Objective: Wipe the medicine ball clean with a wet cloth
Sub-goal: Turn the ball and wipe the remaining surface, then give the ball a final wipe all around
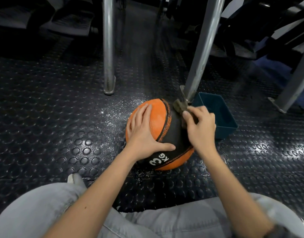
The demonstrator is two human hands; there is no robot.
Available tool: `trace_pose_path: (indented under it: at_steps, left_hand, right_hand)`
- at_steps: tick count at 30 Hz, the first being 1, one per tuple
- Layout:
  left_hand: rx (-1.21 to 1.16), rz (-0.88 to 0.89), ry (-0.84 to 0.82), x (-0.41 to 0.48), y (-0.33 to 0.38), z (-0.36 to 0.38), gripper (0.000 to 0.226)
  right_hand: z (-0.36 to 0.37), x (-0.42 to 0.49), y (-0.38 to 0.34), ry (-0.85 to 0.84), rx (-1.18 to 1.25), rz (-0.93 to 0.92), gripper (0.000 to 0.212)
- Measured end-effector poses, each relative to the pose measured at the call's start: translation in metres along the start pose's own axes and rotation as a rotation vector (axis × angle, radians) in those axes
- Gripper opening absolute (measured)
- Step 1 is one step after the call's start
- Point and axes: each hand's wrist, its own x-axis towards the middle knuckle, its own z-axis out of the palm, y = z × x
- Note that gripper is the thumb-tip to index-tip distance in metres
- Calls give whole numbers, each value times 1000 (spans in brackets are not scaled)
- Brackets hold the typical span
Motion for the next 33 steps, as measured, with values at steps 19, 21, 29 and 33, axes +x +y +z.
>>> trace_pose_path:
  at_steps: [19,21,29,33]
  left_hand:
    - [-11,8,2,-7,-1,-1,133]
    - [-11,7,7,-5,-1,0,132]
    - [-147,-19,-1,-4,-4,-5,119]
    - [-617,-57,82,2,-9,-7,73]
  right_hand:
    - [-7,-26,2,-23,73,-38,20]
    - [-11,-36,-5,-16,12,-143,20]
    - [2,29,2,-94,99,176,29]
    - [-5,-12,-29,-195,98,-29,25]
